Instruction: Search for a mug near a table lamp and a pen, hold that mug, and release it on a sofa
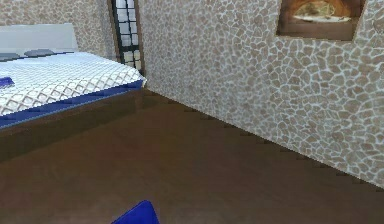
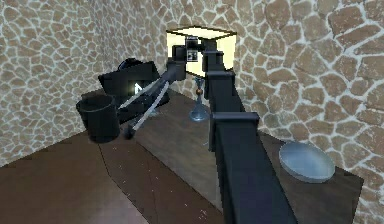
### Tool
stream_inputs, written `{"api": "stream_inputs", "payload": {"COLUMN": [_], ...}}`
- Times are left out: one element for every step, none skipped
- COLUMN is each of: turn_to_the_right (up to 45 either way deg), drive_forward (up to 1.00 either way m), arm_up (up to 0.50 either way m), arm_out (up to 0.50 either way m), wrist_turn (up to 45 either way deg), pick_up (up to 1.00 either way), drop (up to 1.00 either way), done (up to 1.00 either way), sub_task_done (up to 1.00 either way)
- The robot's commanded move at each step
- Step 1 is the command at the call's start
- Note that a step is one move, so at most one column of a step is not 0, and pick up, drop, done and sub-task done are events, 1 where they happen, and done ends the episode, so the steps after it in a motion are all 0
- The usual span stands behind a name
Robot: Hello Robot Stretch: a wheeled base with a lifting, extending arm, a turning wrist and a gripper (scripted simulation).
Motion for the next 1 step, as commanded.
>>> {"api": "stream_inputs", "payload": {"turn_to_the_right": [0.0], "drive_forward": [0.00], "arm_up": [0.00], "arm_out": [-0.46], "wrist_turn": [0.0], "pick_up": [0.00], "drop": [0.00], "done": [0.00], "sub_task_done": [0.00]}}
